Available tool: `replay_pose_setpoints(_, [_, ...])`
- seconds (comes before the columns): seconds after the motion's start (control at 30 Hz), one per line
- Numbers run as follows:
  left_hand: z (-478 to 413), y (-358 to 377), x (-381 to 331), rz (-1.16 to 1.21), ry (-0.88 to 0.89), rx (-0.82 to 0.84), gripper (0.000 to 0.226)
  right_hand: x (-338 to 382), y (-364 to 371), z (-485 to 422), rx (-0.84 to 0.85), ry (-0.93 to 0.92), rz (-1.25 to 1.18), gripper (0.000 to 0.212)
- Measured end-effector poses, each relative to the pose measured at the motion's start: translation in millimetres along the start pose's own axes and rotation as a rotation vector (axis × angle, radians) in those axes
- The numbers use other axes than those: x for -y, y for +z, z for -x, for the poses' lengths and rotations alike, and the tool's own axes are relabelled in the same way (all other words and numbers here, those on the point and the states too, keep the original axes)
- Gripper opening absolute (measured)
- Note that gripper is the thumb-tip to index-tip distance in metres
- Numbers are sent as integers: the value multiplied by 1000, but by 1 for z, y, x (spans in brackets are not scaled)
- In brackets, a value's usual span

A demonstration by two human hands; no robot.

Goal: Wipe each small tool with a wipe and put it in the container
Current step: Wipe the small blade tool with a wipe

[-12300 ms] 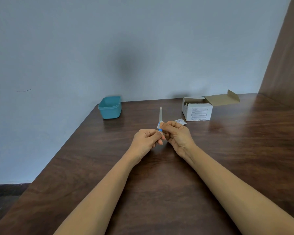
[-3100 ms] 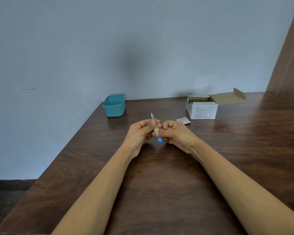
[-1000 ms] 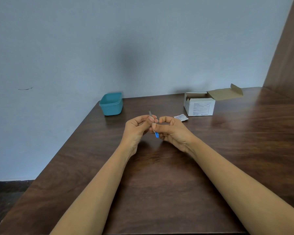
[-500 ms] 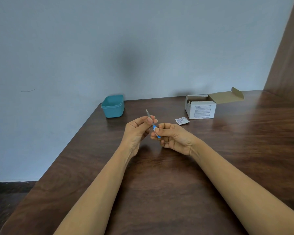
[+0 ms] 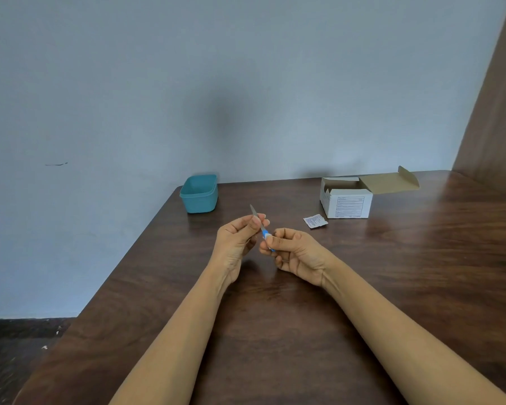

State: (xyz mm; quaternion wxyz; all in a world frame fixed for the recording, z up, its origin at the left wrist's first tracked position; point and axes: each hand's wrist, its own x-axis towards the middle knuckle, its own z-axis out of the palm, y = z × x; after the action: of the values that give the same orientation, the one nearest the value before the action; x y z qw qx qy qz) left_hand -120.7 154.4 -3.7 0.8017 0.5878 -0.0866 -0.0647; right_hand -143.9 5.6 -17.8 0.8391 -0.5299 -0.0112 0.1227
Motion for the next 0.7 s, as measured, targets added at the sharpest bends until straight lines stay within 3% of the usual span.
replay_pose_setpoints(0.13, [-5,-5,-2,98,-7,-93,9,-2,1,-1,-37,-7,-23,26])
replay_pose_setpoints(0.33, [-11,-20,-11,263,1,-232,8,-7,2,-9,-139,-123,-155,27])
replay_pose_setpoints(0.5, [-19,-27,-16,137,44,-339,12,-6,4,-25,-215,-212,-146,28])
replay_pose_setpoints(0.7, [-62,-42,-56,-233,253,-447,7,-1,10,-58,-300,-287,-17,34])
